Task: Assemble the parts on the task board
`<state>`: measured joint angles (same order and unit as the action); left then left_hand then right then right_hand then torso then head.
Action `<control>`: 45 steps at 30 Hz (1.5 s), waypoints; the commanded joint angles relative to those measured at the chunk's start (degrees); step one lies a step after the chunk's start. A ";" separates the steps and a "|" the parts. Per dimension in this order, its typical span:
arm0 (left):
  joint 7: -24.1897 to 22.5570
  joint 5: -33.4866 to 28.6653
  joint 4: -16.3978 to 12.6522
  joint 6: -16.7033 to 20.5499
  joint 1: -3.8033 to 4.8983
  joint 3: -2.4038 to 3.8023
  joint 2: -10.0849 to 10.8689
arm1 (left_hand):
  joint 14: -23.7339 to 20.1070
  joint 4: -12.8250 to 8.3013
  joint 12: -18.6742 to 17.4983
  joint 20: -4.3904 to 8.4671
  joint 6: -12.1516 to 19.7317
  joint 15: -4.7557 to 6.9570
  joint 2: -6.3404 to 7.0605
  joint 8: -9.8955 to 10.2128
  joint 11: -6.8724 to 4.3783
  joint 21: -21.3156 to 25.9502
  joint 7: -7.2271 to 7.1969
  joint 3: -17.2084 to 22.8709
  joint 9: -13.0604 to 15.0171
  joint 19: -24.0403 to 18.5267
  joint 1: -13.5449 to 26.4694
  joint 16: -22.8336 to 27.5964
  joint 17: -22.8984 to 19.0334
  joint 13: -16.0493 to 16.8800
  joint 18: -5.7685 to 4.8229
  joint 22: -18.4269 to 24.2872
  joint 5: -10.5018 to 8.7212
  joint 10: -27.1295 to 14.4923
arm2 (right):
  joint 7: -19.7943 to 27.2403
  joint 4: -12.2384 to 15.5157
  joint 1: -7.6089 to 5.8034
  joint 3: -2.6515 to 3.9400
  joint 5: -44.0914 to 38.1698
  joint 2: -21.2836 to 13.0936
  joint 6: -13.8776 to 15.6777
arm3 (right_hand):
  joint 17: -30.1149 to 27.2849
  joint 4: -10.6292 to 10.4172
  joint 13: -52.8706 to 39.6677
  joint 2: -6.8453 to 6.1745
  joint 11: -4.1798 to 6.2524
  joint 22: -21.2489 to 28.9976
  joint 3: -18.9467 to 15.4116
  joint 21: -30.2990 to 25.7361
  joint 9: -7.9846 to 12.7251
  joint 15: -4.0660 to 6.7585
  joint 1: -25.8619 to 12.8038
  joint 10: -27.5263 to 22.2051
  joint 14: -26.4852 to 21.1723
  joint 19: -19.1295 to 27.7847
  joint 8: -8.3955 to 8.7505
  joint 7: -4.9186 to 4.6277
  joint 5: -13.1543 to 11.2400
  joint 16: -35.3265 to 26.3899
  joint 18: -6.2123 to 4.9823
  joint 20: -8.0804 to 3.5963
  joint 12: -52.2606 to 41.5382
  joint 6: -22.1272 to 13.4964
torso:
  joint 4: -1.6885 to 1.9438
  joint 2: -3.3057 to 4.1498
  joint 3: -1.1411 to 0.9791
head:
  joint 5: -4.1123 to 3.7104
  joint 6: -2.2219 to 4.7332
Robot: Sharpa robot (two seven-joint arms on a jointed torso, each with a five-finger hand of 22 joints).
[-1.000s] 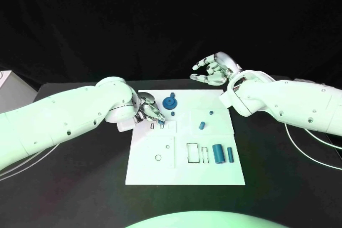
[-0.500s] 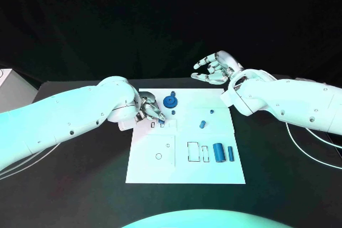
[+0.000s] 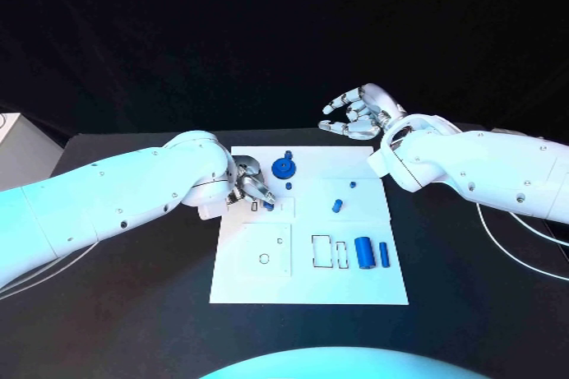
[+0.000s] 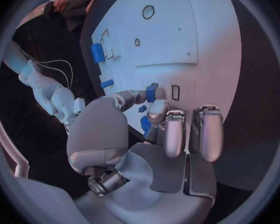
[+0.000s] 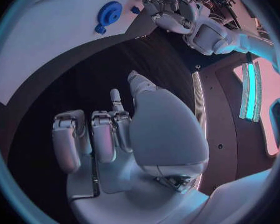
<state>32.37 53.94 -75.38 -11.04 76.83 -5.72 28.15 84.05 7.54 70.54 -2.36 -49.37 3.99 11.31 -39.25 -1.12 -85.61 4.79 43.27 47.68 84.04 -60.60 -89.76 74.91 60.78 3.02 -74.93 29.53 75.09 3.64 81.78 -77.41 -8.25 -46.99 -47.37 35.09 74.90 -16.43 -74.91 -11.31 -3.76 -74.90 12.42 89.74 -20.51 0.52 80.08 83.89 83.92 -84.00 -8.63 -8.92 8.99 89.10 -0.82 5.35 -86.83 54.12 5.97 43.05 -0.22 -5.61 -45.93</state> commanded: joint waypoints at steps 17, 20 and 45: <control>0.23 2.52 -0.56 -0.47 -0.21 -0.21 0.07 | 5.95 -9.43 0.29 0.44 -2.16 0.48 -0.25 -0.35 -0.09 -0.30 -1.68 9.13 3.62 1.22 -0.08 -0.24 15.09 0.06 -0.96 -5.76 0.50 0.54 | 0.22 0.01 0.09 0.00 -0.43 -0.04 -0.95 | 12.34 -0.10 -12.81 0.16 -0.42 -15.10 -0.32 0.26 0.06 -0.43 -0.56 3.38 5.37 -6.00 -0.17 0.00 0.26 -0.27 0.82 0.43 0.22 -0.29 | 0.02 0.02 -0.03 | -0.03 -0.43; 0.39 2.81 -0.59 -0.86 -0.22 -0.22 0.09 | 5.95 -9.43 0.48 0.45 -2.20 0.50 -0.25 -0.36 -0.11 -0.28 -1.70 9.11 3.63 1.20 -0.07 -0.24 15.09 0.34 -0.95 -5.73 0.59 0.70 | 0.23 0.01 0.11 0.00 -0.43 -0.04 -0.98 | 12.25 -0.09 -12.80 0.23 -0.42 -15.10 -0.42 0.26 0.06 -0.44 -0.77 3.38 5.35 -6.00 -0.23 0.00 0.32 -0.31 0.82 0.44 0.22 -0.34 | 0.00 0.01 -0.05 | -0.01 -0.45; 1.25 4.97 -0.80 -2.15 -0.38 -0.56 0.08 | 5.95 -9.17 1.88 0.62 -3.05 0.73 -0.28 -0.64 -0.46 -0.59 -2.12 8.40 3.90 1.60 0.42 -0.24 15.09 2.26 -1.11 -6.45 0.97 2.24 | 0.24 0.10 0.16 0.00 -0.43 -0.18 -1.09 | 12.18 -0.08 -12.78 0.28 -0.42 -15.10 -0.47 0.26 0.06 -0.44 -0.86 3.36 5.33 -6.00 -0.27 0.00 0.36 -0.34 0.82 0.44 0.25 -0.36 | 0.04 -0.01 -0.02 | -0.11 -0.75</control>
<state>32.36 57.98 -76.19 -11.35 76.79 -5.99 28.17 84.05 7.36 72.23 -2.13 -50.36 4.40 11.61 -39.48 -1.65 -85.81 4.30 43.13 47.72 83.84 -60.30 -89.76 74.90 62.95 3.02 -74.91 30.17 76.84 3.58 81.80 -77.28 -8.25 -47.01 -47.55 34.82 74.94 -16.60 -74.93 -11.00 -3.76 -74.93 12.25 89.74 -20.52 0.52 79.77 83.89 83.92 -84.00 -8.62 -8.90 8.99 89.10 -0.82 5.35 -86.83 54.14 5.98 43.05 -0.23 -5.72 -46.62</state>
